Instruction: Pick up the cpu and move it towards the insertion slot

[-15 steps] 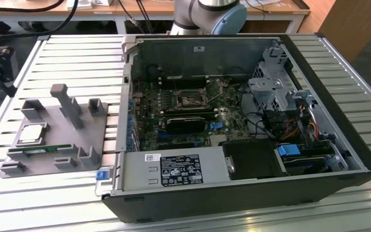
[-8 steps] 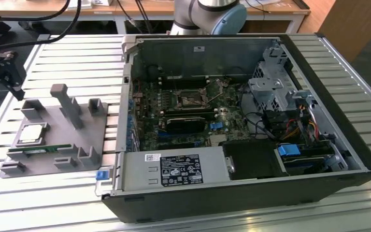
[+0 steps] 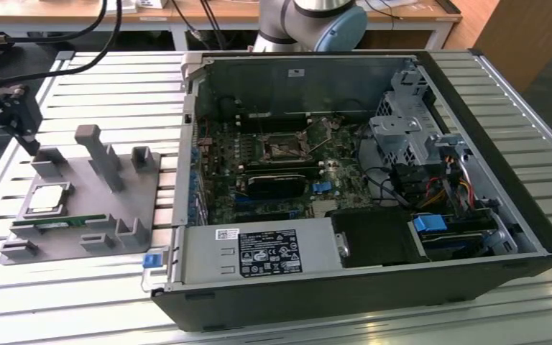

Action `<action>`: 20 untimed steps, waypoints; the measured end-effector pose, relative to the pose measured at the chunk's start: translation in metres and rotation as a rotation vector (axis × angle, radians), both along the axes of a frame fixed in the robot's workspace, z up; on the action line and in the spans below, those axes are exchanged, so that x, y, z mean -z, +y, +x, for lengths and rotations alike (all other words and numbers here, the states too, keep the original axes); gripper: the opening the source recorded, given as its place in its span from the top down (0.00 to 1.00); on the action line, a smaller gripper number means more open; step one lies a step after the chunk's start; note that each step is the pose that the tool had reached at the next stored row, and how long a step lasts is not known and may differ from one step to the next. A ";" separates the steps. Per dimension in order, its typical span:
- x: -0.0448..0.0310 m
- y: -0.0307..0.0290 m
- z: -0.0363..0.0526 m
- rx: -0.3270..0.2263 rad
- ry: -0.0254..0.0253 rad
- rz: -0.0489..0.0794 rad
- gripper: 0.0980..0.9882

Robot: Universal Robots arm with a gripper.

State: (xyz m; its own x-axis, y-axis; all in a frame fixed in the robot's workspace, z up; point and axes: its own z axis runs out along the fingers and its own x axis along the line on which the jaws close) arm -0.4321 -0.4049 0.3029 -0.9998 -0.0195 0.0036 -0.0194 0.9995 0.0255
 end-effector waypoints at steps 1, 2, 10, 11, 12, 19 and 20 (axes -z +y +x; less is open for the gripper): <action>0.0011 0.0000 0.0000 0.000 0.0001 0.000 0.38; 0.0022 0.0000 0.0000 0.000 0.0001 0.000 0.38; 0.0142 -0.0005 -0.0008 0.000 -0.0042 0.000 0.38; 0.0161 -0.0005 -0.0010 0.000 -0.0045 0.000 0.38; 0.0179 -0.0005 -0.0011 0.000 -0.0050 0.000 0.38; 0.0285 -0.0005 -0.0035 0.000 -0.0064 0.000 0.38; 0.0298 -0.0005 -0.0039 0.000 -0.0067 0.000 0.38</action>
State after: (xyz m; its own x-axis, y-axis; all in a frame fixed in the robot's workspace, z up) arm -0.4360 -0.4054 0.2730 -0.9998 -0.0195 -0.0031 -0.0195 0.9995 0.0254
